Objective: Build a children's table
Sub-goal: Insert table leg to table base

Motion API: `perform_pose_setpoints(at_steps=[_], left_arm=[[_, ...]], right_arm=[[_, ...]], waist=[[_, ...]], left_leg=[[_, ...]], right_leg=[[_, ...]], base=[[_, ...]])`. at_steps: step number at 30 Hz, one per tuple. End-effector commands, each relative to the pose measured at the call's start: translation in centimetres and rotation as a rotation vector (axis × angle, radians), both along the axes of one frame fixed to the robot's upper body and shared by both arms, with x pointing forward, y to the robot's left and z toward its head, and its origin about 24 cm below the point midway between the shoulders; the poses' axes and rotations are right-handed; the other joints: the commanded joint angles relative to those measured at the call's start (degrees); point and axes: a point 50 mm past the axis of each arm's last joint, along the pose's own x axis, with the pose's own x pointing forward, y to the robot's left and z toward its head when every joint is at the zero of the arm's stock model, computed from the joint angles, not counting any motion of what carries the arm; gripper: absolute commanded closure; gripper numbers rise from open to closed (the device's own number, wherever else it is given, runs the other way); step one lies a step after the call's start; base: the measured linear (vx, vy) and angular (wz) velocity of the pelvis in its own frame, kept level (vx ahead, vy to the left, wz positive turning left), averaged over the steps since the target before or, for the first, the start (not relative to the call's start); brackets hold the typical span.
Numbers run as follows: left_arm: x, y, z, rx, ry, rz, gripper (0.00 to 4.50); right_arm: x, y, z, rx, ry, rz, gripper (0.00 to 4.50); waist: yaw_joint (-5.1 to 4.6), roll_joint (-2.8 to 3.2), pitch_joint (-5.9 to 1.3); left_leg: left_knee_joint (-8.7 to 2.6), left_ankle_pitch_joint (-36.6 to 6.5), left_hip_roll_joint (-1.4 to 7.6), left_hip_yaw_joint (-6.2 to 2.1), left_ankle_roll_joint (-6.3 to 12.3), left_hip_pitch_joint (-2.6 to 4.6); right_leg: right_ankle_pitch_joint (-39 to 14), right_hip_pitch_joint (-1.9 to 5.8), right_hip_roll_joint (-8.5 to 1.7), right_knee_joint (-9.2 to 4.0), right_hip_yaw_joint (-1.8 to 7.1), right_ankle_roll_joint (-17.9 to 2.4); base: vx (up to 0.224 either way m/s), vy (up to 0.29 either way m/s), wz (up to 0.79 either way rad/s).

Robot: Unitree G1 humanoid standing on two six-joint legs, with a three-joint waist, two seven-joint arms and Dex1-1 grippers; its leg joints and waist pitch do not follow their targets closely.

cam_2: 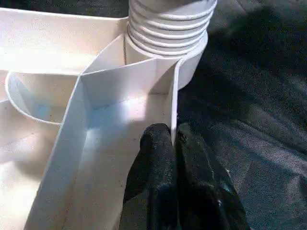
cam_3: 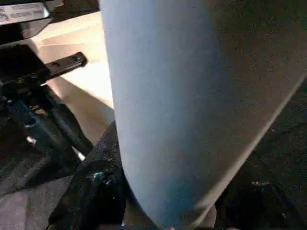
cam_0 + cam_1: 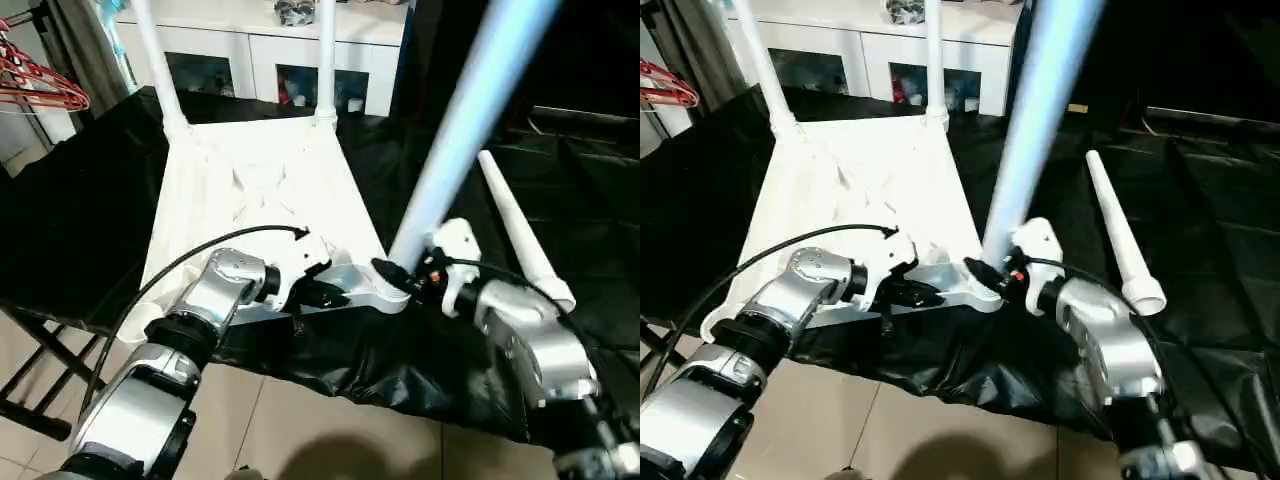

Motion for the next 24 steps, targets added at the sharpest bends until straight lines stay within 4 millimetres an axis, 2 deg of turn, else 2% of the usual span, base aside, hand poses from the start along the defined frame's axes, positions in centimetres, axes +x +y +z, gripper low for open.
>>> perform_pose_setpoints(at_steps=[1,4,5,6,9,10,12,15,19,24], left_arm=[[0.2,0.3,1.5,-0.050,-0.029,-0.058,4.50],[0.0,0.5,1.7,-0.035,-0.021,-0.104,4.50],[-0.1,0.6,1.8,-0.029,-0.018,-0.124,4.50],[-0.2,0.6,1.8,-0.025,-0.017,-0.141,4.50],[-0.3,0.8,2.0,-0.013,-0.011,-0.179,4.50],[-0.4,0.9,2.2,-0.008,-0.008,-0.195,4.50],[-0.5,1.2,2.4,0.002,-0.001,-0.227,4.50],[-0.6,1.6,2.7,0.014,0.010,-0.258,4.50],[-0.3,1.9,2.8,0.043,-0.006,-0.247,4.50],[0.2,1.8,3.1,0.045,-0.039,-0.194,4.50]], right_arm=[[-1.9,-0.3,-4.2,-0.076,0.219,0.094,2.59],[-1.9,-0.5,-4.2,-0.077,0.231,0.134,2.59],[-1.9,-0.6,-4.2,-0.076,0.236,0.149,2.59],[-1.9,-0.7,-4.1,-0.076,0.242,0.167,2.59],[-2.0,-1.0,-4.0,-0.088,0.245,0.218,2.59],[-2.1,-1.1,-4.0,-0.092,0.245,0.242,2.59],[-2.3,-1.3,-3.7,-0.092,0.243,0.296,2.59],[-2.7,-1.1,-3.5,-0.082,0.241,0.370,2.59],[-2.9,-0.7,-3.5,-0.081,0.229,0.417,2.59],[-2.6,-0.4,-3.6,-0.066,0.217,0.402,2.59]], waist=[[-0.06,-1.10,-3.17],[-0.01,-0.97,-3.20],[-0.02,-0.99,-3.23],[0.00,-1.15,-3.24],[0.14,-1.11,-3.32],[0.16,-1.51,-2.96],[0.27,-1.50,-2.68],[0.42,-1.73,-2.44],[0.53,-1.69,-1.97],[0.64,-1.86,-2.05]], left_leg=[[-4.31,-14.28,-0.10,0.30,1.94,-0.18],[-4.25,-13.90,0.00,0.39,2.24,-0.12],[-4.26,-13.38,0.07,0.41,2.09,-0.05],[-4.25,-13.45,0.10,0.43,2.09,-0.02],[-4.22,-13.46,0.24,0.43,2.06,0.11],[-4.29,-13.20,0.19,0.48,2.26,0.01],[-4.39,-13.54,0.31,0.51,2.47,0.16],[-4.46,-14.33,0.33,0.53,2.47,0.28],[-4.83,-17.01,0.37,0.43,1.87,0.39],[-5.04,-18.56,0.36,0.29,1.29,0.54]], right_leg=[[-19.15,3.03,-2.47,-4.84,1.82,-8.57],[-17.43,3.03,-2.50,-4.67,1.88,-9.39],[-15.22,3.09,-2.38,-4.43,1.87,-10.25],[-14.86,3.11,-2.42,-4.39,1.84,-10.53],[-13.57,3.13,-2.49,-4.20,1.87,-11.19],[-11.81,3.13,-2.31,-4.05,1.88,-11.77],[-11.31,2.92,-2.37,-4.06,1.90,-12.15],[-10.61,3.02,-2.31,-3.96,1.92,-12.78],[-14.24,2.85,-2.39,-4.39,1.95,-12.15],[-18.25,2.84,-2.58,-4.81,1.94,-11.09]], base=[[0.000,0.000,0.00],[0.000,0.000,0.00],[0.000,0.000,0.00],[0.000,0.000,0.00],[0.000,0.000,0.00],[0.000,0.000,0.00],[0.000,0.000,0.00],[0.000,0.000,0.00],[0.000,0.000,0.00],[0.000,0.000,0.00]])
